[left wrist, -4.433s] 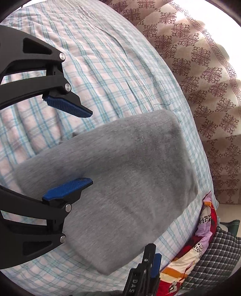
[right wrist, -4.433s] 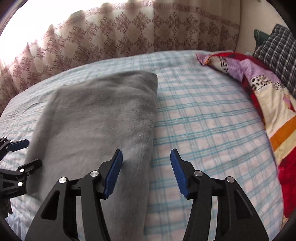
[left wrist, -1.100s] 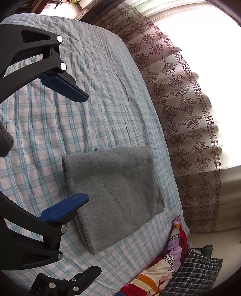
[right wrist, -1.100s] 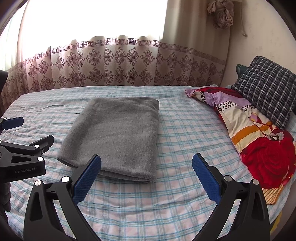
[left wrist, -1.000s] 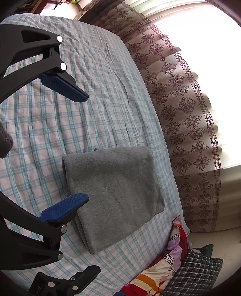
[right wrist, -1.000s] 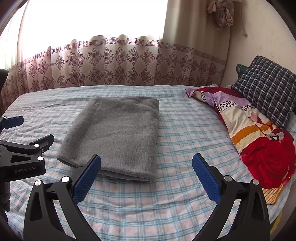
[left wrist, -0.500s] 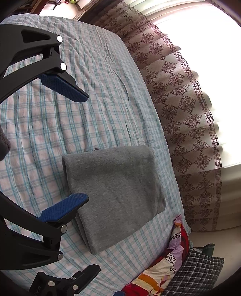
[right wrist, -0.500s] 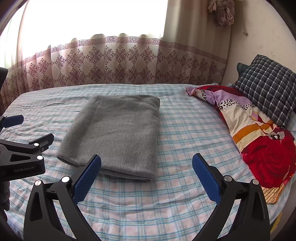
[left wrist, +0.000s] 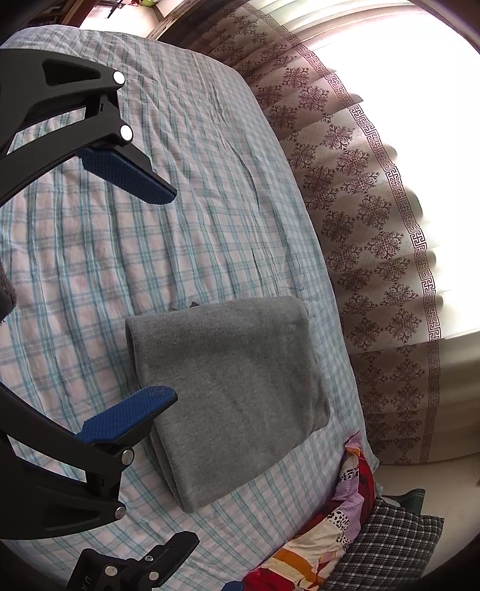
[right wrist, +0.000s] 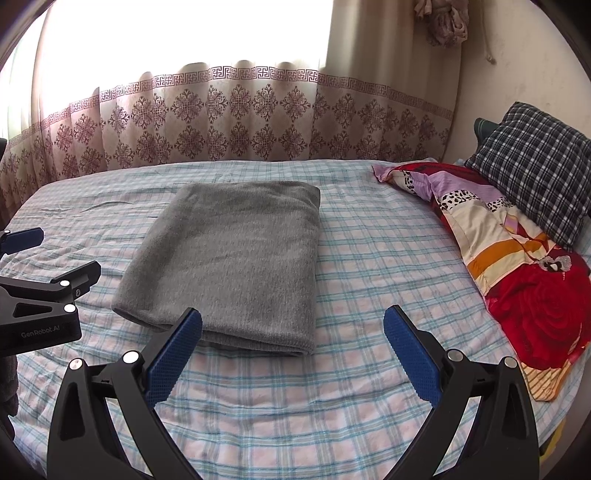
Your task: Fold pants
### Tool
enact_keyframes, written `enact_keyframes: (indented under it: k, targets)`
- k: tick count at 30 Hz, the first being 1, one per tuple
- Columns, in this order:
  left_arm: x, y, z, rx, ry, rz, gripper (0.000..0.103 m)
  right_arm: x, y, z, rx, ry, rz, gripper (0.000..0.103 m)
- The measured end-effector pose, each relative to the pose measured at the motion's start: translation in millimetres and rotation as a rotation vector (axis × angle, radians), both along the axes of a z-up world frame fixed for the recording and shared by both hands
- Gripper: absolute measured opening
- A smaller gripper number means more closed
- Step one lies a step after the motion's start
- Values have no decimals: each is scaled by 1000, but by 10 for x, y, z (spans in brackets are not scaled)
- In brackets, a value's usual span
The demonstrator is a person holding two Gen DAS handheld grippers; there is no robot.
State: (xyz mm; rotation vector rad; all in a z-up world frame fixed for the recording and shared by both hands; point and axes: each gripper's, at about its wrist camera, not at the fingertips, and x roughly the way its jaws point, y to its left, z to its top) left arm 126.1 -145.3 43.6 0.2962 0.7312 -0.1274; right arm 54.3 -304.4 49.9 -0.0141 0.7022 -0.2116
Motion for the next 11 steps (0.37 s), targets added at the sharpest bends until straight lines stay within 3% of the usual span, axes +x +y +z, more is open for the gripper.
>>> enact_keyframes:
  k: [6,11]
  targets:
    - [74,140,-56,0,26,45,100,17,-11,-30,5,26,-13,98]
    - [202,514,-253,31,81,133,100,43,-45,-68,2,52,-31,98]
